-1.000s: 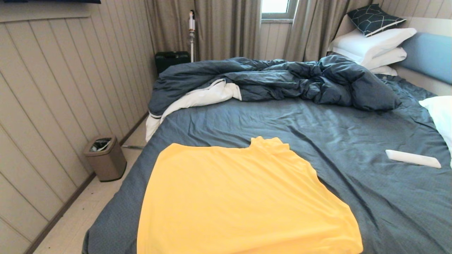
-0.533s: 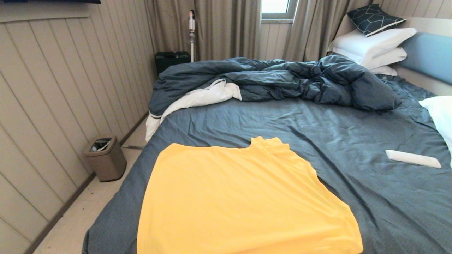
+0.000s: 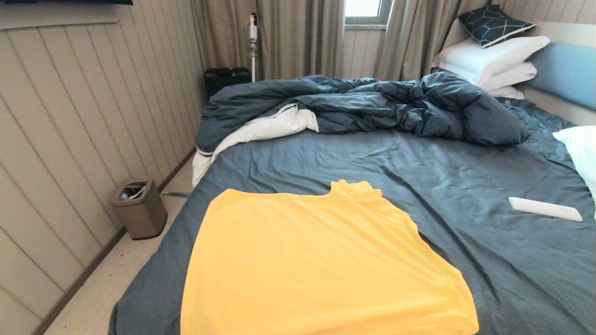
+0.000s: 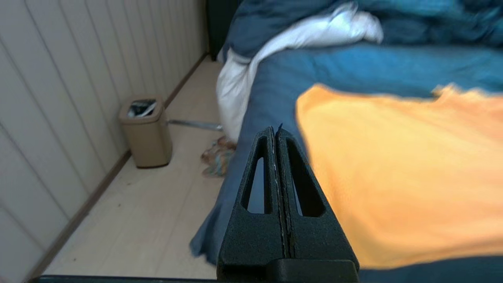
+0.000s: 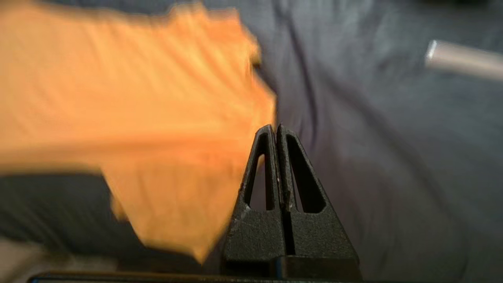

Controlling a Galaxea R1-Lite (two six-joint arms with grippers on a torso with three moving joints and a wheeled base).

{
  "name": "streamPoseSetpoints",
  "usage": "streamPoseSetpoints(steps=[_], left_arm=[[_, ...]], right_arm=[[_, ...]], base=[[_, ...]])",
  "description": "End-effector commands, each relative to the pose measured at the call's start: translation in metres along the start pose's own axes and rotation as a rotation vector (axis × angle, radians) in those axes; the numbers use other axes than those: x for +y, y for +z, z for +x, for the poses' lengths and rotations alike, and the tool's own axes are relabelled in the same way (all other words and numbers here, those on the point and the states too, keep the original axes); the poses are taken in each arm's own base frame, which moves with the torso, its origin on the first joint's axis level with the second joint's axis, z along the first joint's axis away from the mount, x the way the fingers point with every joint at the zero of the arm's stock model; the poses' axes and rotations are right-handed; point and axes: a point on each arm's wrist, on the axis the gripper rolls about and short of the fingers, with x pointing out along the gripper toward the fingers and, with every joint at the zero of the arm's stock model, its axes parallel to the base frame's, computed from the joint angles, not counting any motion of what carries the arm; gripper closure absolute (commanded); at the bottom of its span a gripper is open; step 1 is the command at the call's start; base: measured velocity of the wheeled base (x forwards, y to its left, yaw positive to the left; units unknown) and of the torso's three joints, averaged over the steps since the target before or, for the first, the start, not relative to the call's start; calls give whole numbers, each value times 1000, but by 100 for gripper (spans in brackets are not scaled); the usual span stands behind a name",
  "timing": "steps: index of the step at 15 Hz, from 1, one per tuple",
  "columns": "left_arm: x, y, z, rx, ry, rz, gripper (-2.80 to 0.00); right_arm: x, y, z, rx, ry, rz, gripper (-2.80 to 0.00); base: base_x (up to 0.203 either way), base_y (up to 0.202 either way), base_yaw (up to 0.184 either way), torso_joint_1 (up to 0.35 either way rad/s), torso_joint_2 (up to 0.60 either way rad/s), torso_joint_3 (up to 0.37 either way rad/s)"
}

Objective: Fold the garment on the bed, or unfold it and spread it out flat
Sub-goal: Fold the yellow T-shirt

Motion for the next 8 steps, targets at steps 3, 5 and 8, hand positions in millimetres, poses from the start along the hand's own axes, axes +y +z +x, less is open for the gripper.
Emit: streamPoseSetpoints(steps=[3,5,8], left_arm=[[-3,58,59,214,-35,-106,0],[-4,70,100,341,-61,-151,0],[-7,61,161,562,-115,-212,0]], right_arm=[[-2,79,23,140,54,129,0],[-3,106,58,260,51,221,0],[-4,124,123,450,20,322,0]], base=[[0,0,0,0,0,0],[0,0,0,0,0,0],[0,0,0,0,0,0]])
